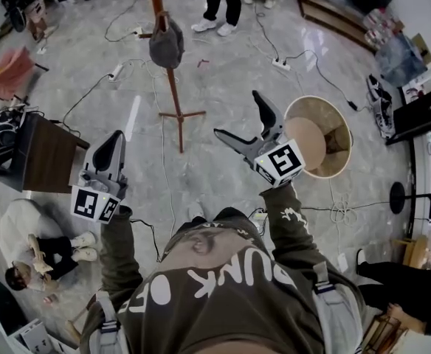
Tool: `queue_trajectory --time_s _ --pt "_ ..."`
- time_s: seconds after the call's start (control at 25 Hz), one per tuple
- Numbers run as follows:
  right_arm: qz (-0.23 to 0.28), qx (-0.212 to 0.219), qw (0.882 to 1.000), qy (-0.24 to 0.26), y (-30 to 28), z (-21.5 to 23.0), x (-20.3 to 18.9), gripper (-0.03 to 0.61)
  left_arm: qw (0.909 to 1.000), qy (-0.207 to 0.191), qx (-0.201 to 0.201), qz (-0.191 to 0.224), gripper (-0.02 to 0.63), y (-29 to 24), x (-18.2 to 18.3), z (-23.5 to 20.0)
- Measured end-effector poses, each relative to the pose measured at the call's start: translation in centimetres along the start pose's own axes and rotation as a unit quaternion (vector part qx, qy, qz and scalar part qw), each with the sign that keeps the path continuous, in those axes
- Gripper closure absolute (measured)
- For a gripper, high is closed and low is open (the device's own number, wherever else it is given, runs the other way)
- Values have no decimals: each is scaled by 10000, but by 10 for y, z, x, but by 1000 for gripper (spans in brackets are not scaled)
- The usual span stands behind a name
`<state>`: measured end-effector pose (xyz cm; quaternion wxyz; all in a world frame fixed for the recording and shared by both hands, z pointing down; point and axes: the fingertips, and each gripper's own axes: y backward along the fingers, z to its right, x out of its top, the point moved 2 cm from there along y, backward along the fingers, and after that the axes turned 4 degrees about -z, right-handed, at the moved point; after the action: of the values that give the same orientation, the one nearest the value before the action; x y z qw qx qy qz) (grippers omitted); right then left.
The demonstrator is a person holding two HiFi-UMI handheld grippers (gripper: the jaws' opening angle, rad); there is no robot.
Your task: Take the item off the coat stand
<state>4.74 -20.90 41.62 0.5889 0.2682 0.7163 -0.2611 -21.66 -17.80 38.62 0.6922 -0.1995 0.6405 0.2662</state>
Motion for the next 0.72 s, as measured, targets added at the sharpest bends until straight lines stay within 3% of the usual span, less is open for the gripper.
queue_trajectory --time_s 0.36,0.72 --pt "-62 60 9999 -100 -57 36 -13 57 9999 28 39 -134 609 -43 -18 -42" --pt "68 490 9985 -223 -142 116 -32 54 9981 -77 567 -242 609 -116 -24 -91"
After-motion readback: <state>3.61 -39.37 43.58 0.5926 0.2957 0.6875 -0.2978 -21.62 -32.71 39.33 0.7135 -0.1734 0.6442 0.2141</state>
